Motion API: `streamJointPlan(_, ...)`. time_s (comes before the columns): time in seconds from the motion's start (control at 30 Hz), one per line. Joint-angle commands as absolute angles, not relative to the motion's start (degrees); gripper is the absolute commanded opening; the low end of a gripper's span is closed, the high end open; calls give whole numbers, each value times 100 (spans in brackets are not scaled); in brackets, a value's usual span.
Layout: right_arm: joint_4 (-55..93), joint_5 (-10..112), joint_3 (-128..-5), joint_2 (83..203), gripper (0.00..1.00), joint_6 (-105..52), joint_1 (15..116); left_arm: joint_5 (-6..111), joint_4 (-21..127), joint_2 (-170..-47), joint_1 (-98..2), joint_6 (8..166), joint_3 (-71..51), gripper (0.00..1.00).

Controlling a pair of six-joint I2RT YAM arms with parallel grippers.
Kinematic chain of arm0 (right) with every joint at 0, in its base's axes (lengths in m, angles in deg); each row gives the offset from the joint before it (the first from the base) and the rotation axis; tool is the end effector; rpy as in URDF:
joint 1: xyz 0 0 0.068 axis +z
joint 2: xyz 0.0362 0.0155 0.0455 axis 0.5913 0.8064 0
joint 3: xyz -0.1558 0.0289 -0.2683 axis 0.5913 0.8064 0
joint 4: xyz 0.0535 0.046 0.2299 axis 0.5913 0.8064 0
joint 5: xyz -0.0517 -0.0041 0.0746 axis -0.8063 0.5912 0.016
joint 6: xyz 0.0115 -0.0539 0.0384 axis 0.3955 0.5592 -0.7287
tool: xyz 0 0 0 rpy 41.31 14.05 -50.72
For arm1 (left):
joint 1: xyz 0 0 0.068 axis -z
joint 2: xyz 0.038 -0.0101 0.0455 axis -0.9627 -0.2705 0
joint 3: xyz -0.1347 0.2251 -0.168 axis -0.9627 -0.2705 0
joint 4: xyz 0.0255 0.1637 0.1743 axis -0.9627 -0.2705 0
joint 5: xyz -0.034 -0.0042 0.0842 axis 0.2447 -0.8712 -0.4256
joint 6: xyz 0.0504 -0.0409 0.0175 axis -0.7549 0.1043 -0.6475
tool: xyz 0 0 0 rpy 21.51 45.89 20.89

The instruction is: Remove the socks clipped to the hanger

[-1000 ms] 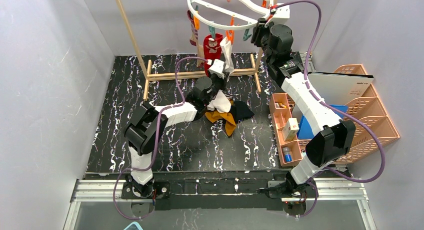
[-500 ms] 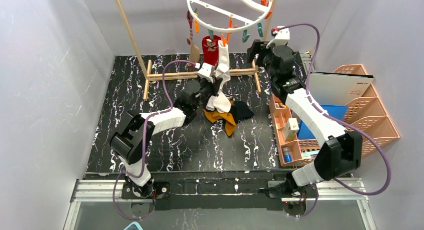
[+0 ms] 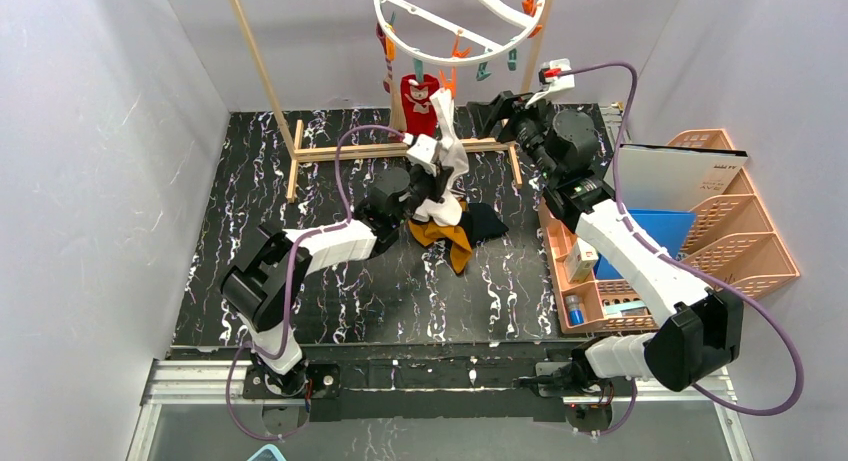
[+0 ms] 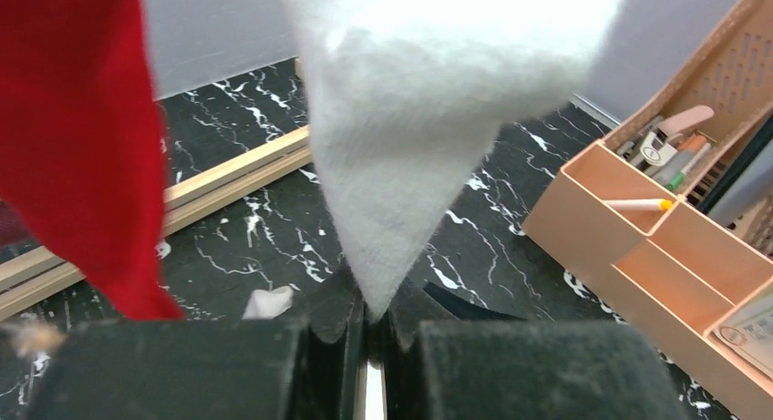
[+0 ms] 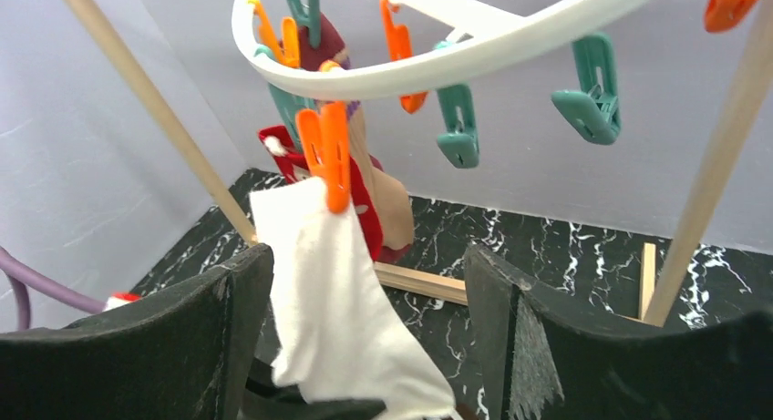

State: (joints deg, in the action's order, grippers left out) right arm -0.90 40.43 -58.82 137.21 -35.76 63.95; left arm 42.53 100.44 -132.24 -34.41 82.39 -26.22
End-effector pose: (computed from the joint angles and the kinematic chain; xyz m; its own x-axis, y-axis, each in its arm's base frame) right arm 0.2631 0.1352 0.4635 0.0521 0.3446 -0.9373 -0.4551 0.8436 0.2849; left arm 0.3054 -0.2532 0.3221 0.0172 -0.1683 -0.9856 0.6238 0.7721 -0.1209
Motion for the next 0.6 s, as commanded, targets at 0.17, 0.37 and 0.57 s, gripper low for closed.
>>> streamJointPlan(0.17, 121, 3723, -6766, 13975, 82, -3523, 6834, 3790, 9857, -13062, -2949, 7696, -2544, 0)
streamJointPlan(0.37, 644, 3293, -7380, 14368, 82, -3375, 7165, 3561, 9724, -13124, -2729, 7468, -2437, 0)
streamJointPlan(0.57, 1435, 3024, -8174, 14837, 81, -3186, 7289, 3397, 9622, -13202, -2592, 7290, -2325, 0)
